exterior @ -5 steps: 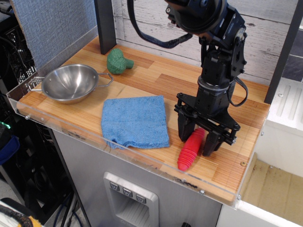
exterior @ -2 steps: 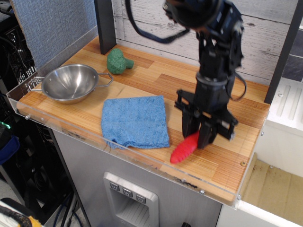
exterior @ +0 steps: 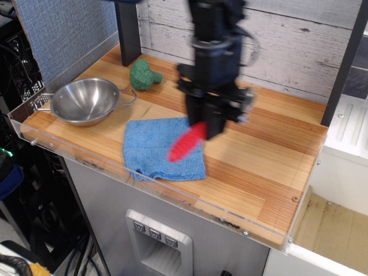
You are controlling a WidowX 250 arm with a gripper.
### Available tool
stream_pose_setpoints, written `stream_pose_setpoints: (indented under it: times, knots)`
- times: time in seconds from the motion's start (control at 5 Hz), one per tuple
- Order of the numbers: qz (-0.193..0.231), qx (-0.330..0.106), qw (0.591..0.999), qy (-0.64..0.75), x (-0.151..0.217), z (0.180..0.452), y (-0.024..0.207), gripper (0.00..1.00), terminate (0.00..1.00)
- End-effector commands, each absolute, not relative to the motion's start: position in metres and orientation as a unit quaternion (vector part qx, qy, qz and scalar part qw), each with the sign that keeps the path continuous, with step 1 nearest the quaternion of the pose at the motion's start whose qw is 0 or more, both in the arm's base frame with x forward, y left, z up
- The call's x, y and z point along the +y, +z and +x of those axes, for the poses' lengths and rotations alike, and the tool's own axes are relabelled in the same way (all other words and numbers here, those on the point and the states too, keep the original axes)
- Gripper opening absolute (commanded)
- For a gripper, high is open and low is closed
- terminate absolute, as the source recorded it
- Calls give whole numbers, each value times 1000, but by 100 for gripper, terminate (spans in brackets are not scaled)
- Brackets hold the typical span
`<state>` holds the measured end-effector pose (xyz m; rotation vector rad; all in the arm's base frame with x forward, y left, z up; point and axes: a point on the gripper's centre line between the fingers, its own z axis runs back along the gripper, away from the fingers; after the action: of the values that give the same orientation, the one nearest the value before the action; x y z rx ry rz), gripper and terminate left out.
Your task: Place the spoon on the blue cloth
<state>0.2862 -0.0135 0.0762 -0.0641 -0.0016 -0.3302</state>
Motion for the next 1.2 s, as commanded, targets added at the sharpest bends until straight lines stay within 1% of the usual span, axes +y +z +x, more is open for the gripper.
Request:
stream_pose_setpoints:
  times: [0.0, 0.2, 0.4, 0.6, 0.8, 1.0]
  knots:
    - [11, 3, 988, -151, 25, 275, 61, 0, 0]
    - [28, 19, 990, -139, 40, 278, 45, 0, 0]
    - [41, 29, 992, -119, 58, 286, 35, 0, 0]
    - [42, 43, 992, -114, 63, 293, 26, 0, 0]
    - [33, 46, 991, -117, 57, 296, 35, 100, 0]
    - [32, 15, 991, -130, 50, 297, 62, 100, 0]
